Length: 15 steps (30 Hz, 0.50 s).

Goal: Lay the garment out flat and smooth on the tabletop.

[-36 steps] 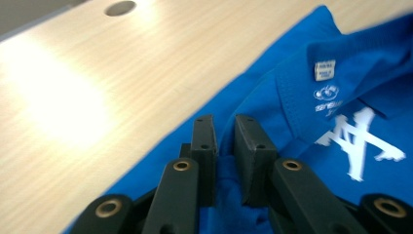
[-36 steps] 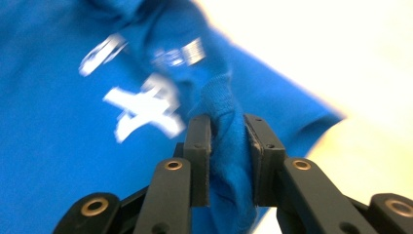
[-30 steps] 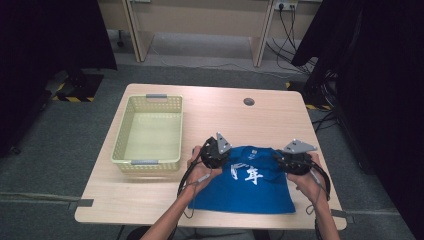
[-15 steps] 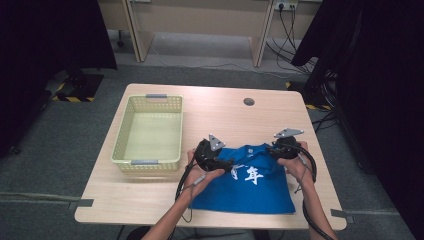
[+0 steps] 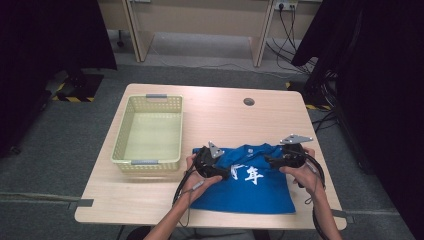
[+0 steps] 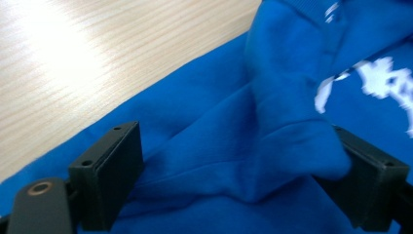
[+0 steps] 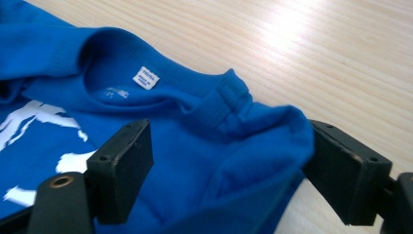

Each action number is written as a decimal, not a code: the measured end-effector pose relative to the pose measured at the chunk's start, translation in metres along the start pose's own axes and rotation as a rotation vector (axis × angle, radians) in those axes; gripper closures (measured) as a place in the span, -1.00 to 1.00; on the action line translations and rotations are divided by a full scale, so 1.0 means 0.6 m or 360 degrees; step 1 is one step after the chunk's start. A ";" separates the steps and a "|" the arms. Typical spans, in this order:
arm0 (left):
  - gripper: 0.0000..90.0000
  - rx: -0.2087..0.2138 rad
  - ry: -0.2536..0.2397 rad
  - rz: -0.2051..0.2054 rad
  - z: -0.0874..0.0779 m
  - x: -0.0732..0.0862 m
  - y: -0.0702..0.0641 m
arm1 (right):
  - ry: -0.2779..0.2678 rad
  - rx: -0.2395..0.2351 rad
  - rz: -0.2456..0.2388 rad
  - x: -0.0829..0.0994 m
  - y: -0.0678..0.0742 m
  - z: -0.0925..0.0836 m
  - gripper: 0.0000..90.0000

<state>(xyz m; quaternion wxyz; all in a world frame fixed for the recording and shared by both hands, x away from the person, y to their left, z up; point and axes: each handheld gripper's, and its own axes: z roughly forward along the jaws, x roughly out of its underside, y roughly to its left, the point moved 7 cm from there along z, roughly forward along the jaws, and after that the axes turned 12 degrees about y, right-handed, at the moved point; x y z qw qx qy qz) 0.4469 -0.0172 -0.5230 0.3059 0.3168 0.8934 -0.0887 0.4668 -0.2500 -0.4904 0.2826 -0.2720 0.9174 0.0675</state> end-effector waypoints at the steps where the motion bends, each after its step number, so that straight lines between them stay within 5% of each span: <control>1: -0.70 0.0000 0.0000 0.0000 0.000 0.000 0.000 | 0.0000 0.0000 0.0000 0.000 0.000 0.000 -0.55; 8: -0.70 -0.0016 0.0015 -0.0001 0.003 0.003 0.002 | -0.0064 -0.0011 0.0036 0.037 -0.001 -0.040 -0.60; 15: -0.74 0.0009 -0.0083 0.0039 -0.026 0.015 -0.012 | -0.0019 -0.0026 0.0035 0.083 0.001 -0.052 -0.60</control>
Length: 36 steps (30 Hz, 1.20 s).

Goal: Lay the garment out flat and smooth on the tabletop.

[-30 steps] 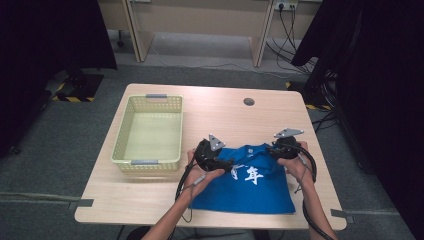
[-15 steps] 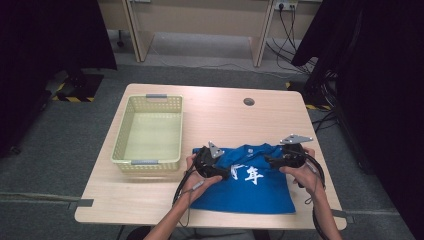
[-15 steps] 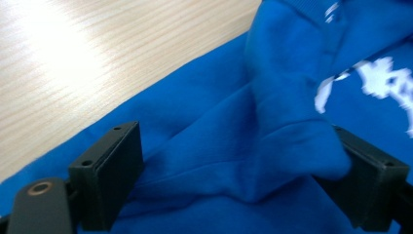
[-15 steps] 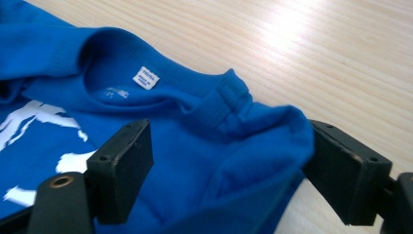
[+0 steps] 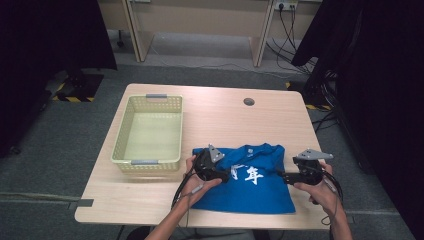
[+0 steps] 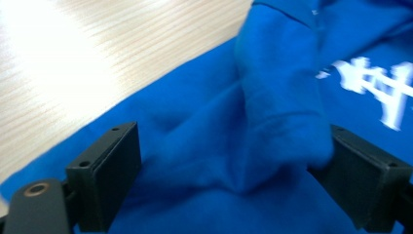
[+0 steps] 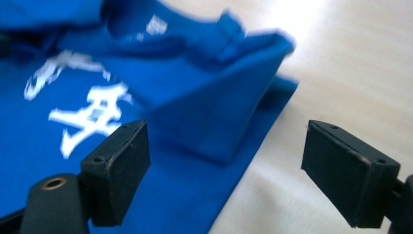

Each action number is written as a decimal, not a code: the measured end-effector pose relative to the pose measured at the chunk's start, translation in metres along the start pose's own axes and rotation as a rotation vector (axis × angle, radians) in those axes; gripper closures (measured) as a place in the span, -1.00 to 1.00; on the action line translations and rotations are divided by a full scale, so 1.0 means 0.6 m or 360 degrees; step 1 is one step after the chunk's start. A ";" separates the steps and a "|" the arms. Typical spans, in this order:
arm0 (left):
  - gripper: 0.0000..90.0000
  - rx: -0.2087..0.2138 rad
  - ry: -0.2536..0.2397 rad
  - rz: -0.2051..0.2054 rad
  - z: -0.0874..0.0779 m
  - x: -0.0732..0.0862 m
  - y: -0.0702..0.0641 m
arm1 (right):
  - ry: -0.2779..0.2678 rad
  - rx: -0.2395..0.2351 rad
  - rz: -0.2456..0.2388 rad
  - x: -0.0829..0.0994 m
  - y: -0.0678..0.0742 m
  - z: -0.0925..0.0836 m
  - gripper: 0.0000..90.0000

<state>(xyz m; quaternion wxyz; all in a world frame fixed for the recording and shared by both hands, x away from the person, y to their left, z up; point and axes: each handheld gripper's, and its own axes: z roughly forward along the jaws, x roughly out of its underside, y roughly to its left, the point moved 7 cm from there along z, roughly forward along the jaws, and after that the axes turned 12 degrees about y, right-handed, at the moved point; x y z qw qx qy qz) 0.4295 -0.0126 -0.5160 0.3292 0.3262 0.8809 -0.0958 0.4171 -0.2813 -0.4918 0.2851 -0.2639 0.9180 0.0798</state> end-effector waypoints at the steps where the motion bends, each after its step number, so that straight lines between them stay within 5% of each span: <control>1: -0.75 0.0001 0.0002 -0.0002 -0.005 0.006 0.000 | 0.0021 -0.0007 -0.0005 0.007 0.004 0.002 -0.60; 7: -0.82 -0.0051 0.0082 -0.0003 -0.010 0.044 0.010 | 0.0169 0.0005 -0.0074 0.046 0.032 0.029 -0.61; 12: -0.79 -0.0067 0.0077 -0.0015 -0.019 0.053 0.009 | 0.0166 0.0013 -0.0043 0.048 0.037 0.027 -0.60; 24: -0.76 0.0070 0.0116 -0.0021 -0.041 0.080 -0.044 | 0.0233 0.0034 -0.0069 0.091 0.040 -0.007 -0.58; 27: -0.76 0.0074 0.0118 -0.0032 -0.042 0.081 -0.045 | 0.0211 0.0059 -0.0108 0.086 0.045 -0.011 -0.58; 30: -0.77 0.0081 0.0118 -0.0033 -0.043 0.083 -0.045 | 0.0112 -0.0009 -0.0071 0.068 0.066 -0.014 -0.60; 36: -0.76 0.0111 0.0108 -0.0022 -0.048 0.087 -0.042 | 0.0106 -0.0020 -0.0066 0.067 0.084 0.003 -0.61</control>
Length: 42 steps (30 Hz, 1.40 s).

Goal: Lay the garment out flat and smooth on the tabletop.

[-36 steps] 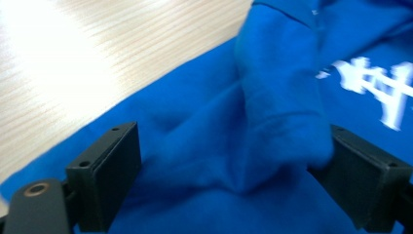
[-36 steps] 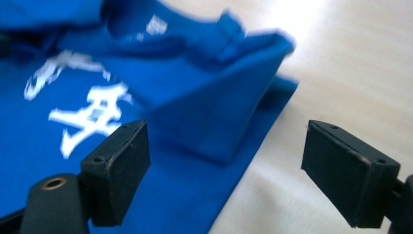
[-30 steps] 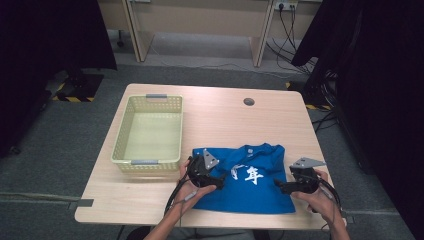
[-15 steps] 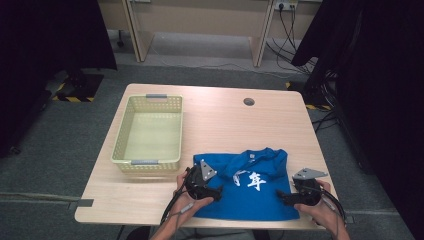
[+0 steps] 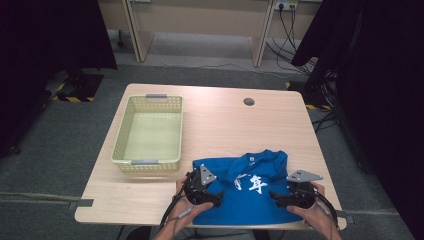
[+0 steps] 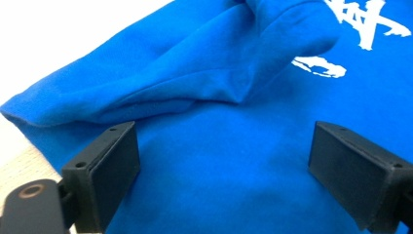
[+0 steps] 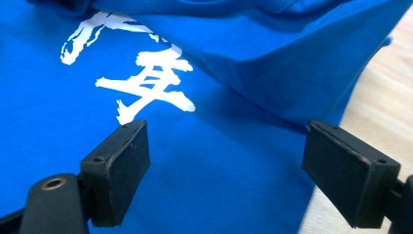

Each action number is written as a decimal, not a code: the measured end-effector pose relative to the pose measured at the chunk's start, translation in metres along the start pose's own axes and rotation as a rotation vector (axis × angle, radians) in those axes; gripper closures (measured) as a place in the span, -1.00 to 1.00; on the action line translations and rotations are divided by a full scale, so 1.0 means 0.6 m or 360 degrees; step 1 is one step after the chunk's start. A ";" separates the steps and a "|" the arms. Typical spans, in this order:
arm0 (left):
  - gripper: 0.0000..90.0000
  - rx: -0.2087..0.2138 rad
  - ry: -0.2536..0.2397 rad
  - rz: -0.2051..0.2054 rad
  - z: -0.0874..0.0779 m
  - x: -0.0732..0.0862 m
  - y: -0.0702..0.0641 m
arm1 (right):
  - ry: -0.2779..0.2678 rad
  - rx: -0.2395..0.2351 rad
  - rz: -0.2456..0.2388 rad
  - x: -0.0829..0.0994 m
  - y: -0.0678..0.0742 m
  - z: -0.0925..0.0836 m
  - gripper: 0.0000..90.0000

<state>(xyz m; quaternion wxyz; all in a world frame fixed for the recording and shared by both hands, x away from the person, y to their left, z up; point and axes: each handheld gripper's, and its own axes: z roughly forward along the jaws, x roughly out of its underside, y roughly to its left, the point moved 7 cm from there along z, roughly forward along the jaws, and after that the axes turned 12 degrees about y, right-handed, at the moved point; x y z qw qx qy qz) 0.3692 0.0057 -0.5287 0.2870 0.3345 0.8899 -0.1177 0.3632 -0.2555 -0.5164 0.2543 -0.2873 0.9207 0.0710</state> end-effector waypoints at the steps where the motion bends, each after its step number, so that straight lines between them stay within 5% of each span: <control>1: -0.77 -0.0005 -0.0011 -0.0010 -0.002 -0.001 0.004 | 0.0010 -0.0003 -0.0002 0.002 0.001 0.002 -0.61; 5: -0.78 -0.0029 -0.0087 -0.0071 -0.016 -0.012 0.018 | 0.0009 -0.0016 0.0001 0.004 0.004 0.008 -0.61; 10: -0.80 -0.0063 -0.0136 -0.0028 -0.019 -0.032 0.015 | 0.0020 -0.0017 0.0006 0.006 0.007 0.011 -0.64; 16: -0.80 -0.0086 -0.0135 0.0144 0.006 -0.059 -0.026 | 0.0005 -0.0027 0.0000 0.008 0.017 0.011 -0.67; 20: -0.68 -0.0165 -0.0138 0.0231 0.024 -0.083 -0.036 | -0.0002 -0.0030 -0.0004 0.009 0.016 0.011 -0.67; 22: -0.50 -0.0195 -0.0128 0.0282 0.032 -0.093 -0.039 | -0.0005 -0.0029 0.0000 0.009 0.017 0.012 -0.68; 24: -0.13 -0.0260 -0.0125 0.0339 0.036 -0.103 -0.039 | -0.0010 -0.0030 -0.0001 0.010 0.018 0.012 -0.69; 27: 0.46 -0.0270 -0.0124 0.0347 0.038 -0.118 -0.035 | -0.0016 -0.0033 -0.0006 0.010 0.017 0.012 -0.69; 29: 0.66 -0.0298 -0.0113 0.0370 0.038 -0.130 -0.025 | -0.0022 -0.0033 -0.0003 0.010 0.018 0.012 -0.69; 34: 0.78 -0.0381 -0.0105 0.0319 0.037 -0.160 0.018 | -0.0025 -0.0033 -0.0004 0.011 0.018 0.012 -0.69; 42: 0.76 -0.0581 -0.0087 0.0146 0.040 -0.183 0.110 | -0.0026 -0.0031 0.0000 0.011 0.018 0.012 -0.70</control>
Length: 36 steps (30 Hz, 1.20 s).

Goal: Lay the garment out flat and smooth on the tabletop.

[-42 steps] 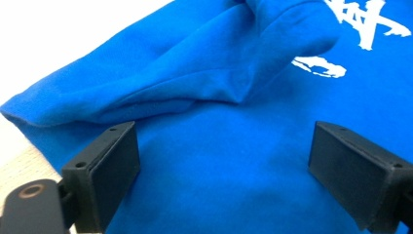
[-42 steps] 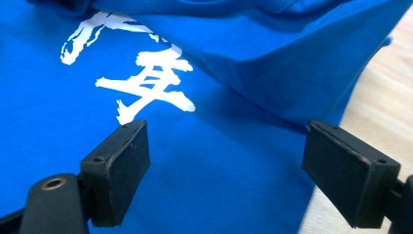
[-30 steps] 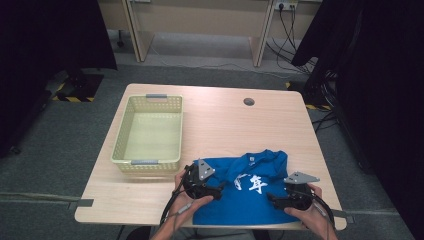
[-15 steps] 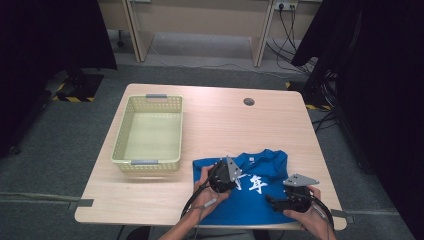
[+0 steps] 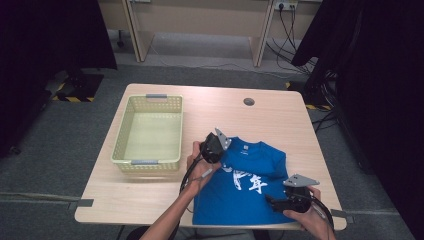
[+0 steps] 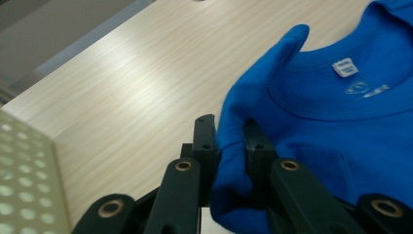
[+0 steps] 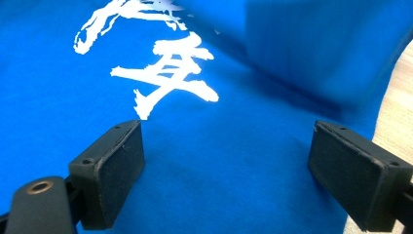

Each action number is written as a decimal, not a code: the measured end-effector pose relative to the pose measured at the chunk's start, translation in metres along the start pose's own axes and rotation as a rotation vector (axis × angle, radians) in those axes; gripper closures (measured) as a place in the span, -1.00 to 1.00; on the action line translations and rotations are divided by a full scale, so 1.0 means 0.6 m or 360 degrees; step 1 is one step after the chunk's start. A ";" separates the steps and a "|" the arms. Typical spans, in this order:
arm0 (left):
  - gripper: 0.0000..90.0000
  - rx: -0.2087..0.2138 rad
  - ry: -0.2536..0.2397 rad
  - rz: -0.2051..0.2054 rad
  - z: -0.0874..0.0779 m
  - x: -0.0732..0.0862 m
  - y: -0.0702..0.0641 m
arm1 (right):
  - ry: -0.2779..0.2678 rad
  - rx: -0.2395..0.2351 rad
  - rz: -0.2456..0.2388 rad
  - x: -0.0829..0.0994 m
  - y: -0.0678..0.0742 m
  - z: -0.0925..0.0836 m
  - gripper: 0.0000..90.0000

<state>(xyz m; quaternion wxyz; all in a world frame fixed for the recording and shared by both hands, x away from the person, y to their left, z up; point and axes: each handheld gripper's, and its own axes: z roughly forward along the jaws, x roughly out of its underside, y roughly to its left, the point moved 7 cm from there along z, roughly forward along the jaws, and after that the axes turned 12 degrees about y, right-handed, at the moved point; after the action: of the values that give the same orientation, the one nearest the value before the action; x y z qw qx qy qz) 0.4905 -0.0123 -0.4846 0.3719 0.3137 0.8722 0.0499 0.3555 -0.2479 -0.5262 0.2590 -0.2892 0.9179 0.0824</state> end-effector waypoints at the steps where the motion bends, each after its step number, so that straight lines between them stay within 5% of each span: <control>1: 0.76 -0.0016 0.0013 -0.0012 0.006 0.001 0.005 | 0.0001 0.0000 -0.0004 -0.001 0.000 0.000 -0.70; 6: 0.70 -0.0059 0.0064 -0.0069 0.030 0.008 0.024 | -0.0001 -0.0002 -0.0002 0.000 0.000 0.000 -0.70; 9: 0.45 -0.0050 0.0103 -0.0143 0.040 0.014 0.029 | -0.0002 -0.0001 -0.0003 0.000 0.000 0.000 -0.70; 11: 0.14 0.0010 0.0108 -0.0231 0.042 0.016 0.028 | -0.0005 -0.0001 -0.0003 0.000 0.000 0.000 -0.70; 14: -0.24 0.0059 0.0095 -0.0279 0.033 0.016 0.026 | 0.0000 -0.0001 -0.0004 0.000 0.000 0.000 -0.70; 18: -0.47 0.0177 0.0063 -0.0404 0.006 0.014 0.020 | 0.0000 -0.0002 -0.0002 0.000 0.000 0.000 -0.70; 27: -0.65 0.0364 0.0010 -0.0223 -0.065 0.056 -0.055 | 0.0003 0.0002 0.0002 -0.001 0.000 0.001 -0.71; 36: -0.68 0.0466 0.0066 -0.0138 -0.069 0.107 -0.111 | 0.0006 0.0003 0.0007 -0.002 0.001 0.001 -0.72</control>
<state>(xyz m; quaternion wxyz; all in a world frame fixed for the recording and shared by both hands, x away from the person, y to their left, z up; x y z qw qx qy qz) 0.3944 -0.0217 -0.5158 0.3060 0.3256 0.8903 -0.0876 0.3562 -0.2468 -0.5263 0.2575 -0.2871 0.9190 0.0814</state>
